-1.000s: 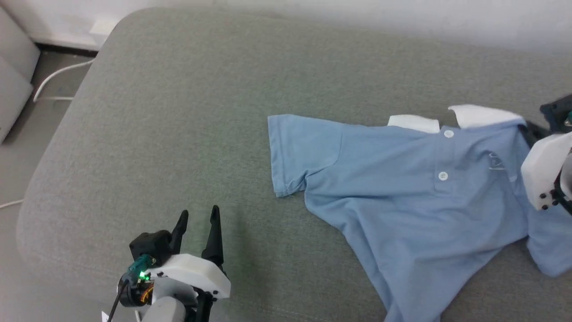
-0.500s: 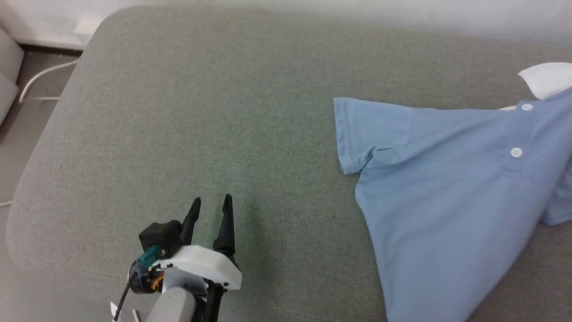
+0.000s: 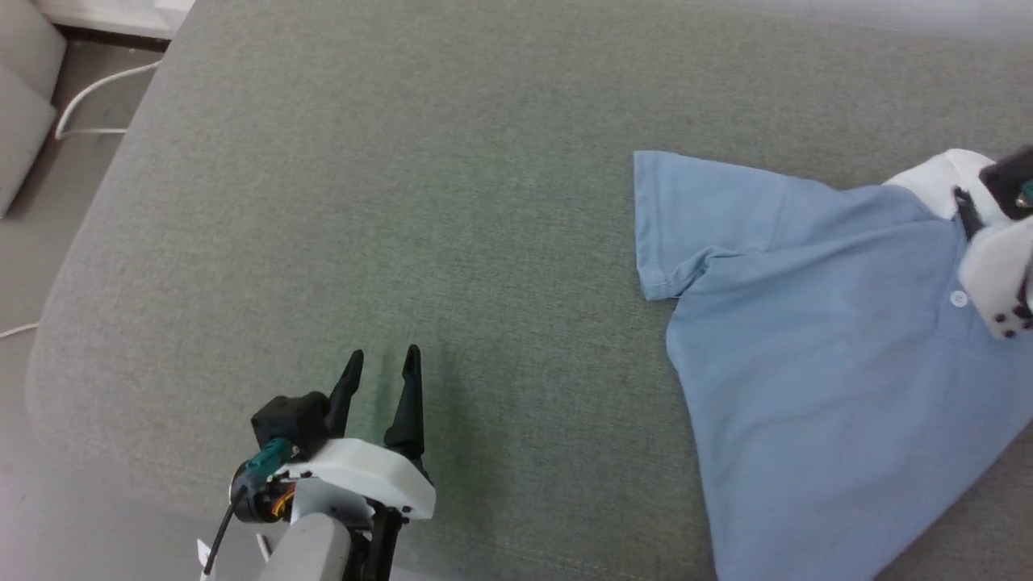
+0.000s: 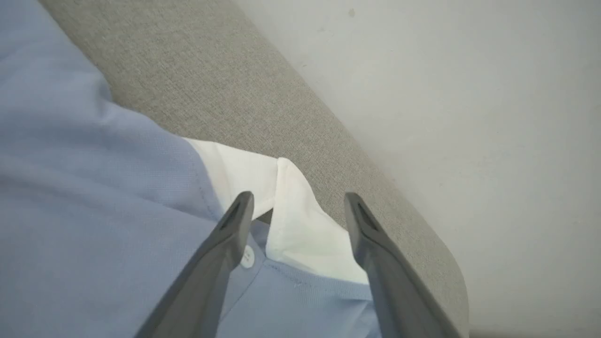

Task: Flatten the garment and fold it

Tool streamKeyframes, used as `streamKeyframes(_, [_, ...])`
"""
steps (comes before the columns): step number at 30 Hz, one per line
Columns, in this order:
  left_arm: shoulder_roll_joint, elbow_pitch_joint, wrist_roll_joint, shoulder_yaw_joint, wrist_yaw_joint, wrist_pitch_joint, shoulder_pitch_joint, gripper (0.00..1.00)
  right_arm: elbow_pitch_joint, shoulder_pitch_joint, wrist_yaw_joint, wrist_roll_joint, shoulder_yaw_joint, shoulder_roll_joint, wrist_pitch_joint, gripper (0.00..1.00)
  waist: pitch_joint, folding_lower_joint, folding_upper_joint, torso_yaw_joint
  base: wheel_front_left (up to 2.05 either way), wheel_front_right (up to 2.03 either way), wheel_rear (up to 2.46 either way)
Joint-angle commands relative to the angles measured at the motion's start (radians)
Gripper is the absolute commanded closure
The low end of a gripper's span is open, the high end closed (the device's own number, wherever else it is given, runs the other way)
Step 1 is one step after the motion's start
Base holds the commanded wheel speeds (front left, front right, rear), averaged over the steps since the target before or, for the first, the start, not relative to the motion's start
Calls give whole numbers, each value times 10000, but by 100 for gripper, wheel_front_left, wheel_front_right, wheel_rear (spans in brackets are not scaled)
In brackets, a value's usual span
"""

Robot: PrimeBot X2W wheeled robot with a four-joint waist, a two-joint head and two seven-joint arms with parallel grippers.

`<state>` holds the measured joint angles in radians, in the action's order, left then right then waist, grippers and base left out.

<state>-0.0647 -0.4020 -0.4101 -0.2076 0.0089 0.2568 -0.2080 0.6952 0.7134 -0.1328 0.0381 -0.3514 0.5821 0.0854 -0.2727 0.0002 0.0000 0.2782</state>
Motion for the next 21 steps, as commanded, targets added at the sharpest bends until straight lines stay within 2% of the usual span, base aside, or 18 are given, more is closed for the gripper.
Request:
streamKeyframes(1, [-80, 25, 69, 54, -83, 45, -132, 0, -137, 40, 21, -354, 225, -340, -469, 0, 630, -2, 0, -886, 0, 0, 0])
streamKeyframes(5, [-228, 137, 57, 70, -117, -70, -272, 0, -709, -308, 21, -933, 635, -876, -1004, 0, 847, -2, 0, -1563, 0, 0, 0])
streamKeyframes(10, [-380, 347, 122, -190, -201, -882, -842, 0, -2520, -1582, 21, -1975, 1681, -1485, -1574, 0, 824, -2, 0, -2592, 0, 0, 0])
streamKeyframes(17, [-407, 47, 244, -996, -355, -3483, -2227, 0, -5451, -4103, 21, -2174, 3888, -2389, -1388, 0, 191, -2, 0, -3594, 0, 0, 0])
streamKeyframes(21, [-431, -277, 461, -1474, -443, -4730, -3066, 0, -6553, -5073, 21, -2069, 4812, -3039, -1060, 0, -167, -2, 0, -3999, 0, 0, 0])
